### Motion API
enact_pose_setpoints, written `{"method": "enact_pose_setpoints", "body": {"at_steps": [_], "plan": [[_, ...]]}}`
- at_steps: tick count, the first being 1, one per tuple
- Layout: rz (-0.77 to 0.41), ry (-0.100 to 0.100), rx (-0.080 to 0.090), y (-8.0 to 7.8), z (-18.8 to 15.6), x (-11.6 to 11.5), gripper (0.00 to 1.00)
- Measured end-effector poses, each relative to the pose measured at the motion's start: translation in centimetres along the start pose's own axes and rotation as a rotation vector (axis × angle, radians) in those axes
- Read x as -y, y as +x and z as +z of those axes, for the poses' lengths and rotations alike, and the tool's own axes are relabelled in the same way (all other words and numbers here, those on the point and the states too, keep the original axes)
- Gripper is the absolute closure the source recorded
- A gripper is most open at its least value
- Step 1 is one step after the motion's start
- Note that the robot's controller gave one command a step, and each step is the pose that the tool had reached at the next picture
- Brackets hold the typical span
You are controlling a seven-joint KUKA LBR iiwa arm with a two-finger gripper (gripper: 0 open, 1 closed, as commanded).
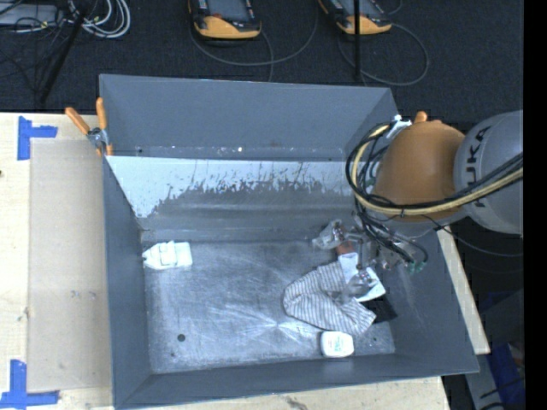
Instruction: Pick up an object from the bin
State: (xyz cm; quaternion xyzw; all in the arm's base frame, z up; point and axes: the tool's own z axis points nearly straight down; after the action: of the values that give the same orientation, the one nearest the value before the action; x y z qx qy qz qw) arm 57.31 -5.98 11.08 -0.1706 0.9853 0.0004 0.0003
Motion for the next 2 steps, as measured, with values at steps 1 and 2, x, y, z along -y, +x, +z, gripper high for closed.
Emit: {"method": "enact_pose_setpoints", "body": {"at_steps": [1,2], "plan": [[-0.2,-0.012,-0.011,0.2,2.7,0.6,0.0],[-0.083,-0.015,-0.035,1.6,3.4,1.5,1.0]]}}
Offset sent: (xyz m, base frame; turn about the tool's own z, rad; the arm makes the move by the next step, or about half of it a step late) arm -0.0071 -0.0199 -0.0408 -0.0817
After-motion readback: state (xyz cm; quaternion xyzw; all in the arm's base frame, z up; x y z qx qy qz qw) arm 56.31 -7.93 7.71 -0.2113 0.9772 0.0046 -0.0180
